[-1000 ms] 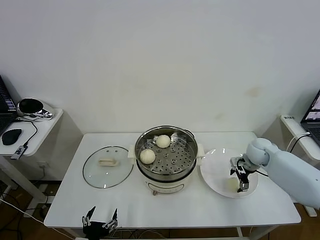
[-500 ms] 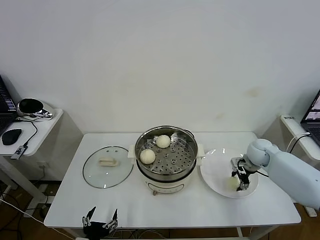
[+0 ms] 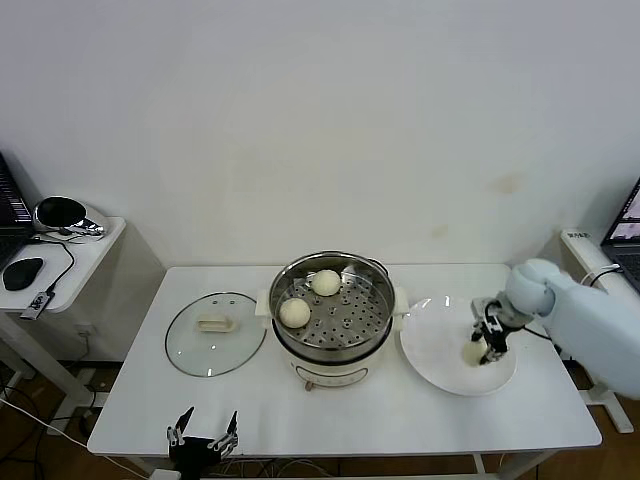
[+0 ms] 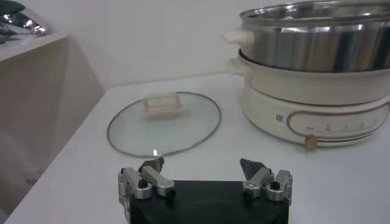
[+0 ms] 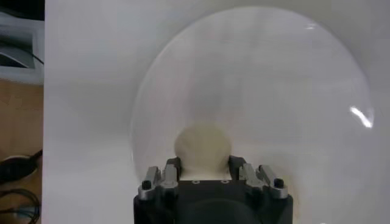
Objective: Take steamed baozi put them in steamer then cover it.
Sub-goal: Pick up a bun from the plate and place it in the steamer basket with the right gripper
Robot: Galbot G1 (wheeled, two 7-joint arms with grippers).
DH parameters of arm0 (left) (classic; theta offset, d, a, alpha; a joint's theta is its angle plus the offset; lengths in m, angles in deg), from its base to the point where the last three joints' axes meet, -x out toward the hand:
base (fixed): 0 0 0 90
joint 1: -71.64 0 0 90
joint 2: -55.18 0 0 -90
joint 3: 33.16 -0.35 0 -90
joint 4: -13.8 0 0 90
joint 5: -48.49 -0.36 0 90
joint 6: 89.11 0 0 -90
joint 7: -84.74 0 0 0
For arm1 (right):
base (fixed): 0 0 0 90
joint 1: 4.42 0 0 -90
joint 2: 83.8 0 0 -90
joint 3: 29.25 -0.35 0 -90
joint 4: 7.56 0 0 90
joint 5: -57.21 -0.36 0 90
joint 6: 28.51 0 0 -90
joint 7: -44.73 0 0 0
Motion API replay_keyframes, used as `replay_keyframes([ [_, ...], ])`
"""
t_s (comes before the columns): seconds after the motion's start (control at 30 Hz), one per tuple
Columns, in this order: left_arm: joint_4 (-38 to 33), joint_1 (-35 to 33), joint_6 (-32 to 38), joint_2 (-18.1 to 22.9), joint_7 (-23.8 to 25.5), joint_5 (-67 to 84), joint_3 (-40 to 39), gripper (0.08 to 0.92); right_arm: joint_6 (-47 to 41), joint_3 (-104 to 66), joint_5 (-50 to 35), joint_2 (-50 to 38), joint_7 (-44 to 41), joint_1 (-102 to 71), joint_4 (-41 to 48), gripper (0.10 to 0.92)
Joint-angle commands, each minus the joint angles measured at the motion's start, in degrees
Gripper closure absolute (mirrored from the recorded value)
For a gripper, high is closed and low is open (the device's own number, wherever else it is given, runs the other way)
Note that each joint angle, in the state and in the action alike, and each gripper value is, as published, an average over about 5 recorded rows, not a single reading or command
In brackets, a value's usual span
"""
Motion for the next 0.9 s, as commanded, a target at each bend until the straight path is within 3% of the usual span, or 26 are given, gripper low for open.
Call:
replay_keyframes([
  [0.03, -0.1, 0.49, -0.02, -0.1, -0.11, 0.03, 0.22, 0.177, -0.19, 12.2, -10.61, 4.27, -2.46, 24.87, -0.39, 0.516],
  [0.2, -0.08, 1.31, -0.1, -0.31, -0.47, 0.11, 1.06, 0.177, 3.8, 14.79, -17.69, 13.03, -4.78, 31.8, 5.03, 0.516],
  [0.4, -0.46, 1.34, -0.08, -0.07, -0.96, 0.46, 2.06, 0.177, 32.31, 14.71, -24.93, 25.27, -8.68, 31.27, 17.72, 0.516],
  [0.57, -0.75, 0.9, -0.05, 0.55, -1.37, 0.33, 2.57, 0.177, 47.64, 14.9, -13.65, 30.31, -5.83, 27.88, 16.41, 0.509],
  [0.9, -1.98, -0.15, 0.1, 1.89, -2.04, -0.19, 3.09, 0.177, 55.97, 18.12, 7.31, 31.53, 5.93, 23.31, 5.07, 0.508],
])
